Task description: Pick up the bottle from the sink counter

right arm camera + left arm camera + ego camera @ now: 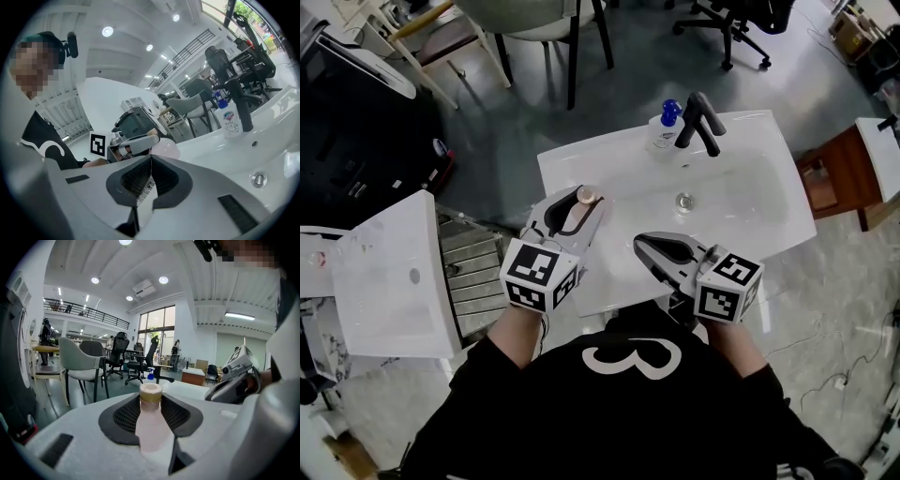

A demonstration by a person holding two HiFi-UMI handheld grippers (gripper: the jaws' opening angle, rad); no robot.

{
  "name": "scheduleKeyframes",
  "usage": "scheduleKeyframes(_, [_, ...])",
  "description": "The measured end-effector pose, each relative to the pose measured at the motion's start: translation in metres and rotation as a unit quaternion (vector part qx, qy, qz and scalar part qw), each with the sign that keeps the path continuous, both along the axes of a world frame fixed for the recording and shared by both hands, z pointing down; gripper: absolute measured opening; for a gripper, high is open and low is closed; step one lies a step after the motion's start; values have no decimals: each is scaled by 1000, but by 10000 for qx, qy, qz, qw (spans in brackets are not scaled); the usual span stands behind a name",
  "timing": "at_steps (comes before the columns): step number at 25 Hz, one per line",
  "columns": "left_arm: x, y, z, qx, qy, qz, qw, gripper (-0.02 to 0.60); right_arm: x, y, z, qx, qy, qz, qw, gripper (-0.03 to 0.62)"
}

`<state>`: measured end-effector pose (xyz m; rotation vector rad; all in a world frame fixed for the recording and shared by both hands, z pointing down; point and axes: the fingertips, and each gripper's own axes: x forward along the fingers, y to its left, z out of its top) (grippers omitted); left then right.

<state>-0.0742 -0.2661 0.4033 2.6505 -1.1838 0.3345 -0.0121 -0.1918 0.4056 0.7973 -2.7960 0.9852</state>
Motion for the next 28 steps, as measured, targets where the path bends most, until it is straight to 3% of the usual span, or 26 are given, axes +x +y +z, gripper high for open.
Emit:
scheduleKeyframes(12, [-3,51,-31,-53,178,351,9992,147,13,15,-41,491,179,384,9979,14])
scheduleKeyframes(19, [5,74,-54,7,256,445,9987,147,20,23,-61,701,144,322,9969,14])
scheduleKeyframes(28, [28,110,-72,22,258,205,9995,147,41,46,-80,884,96,6,9960,14])
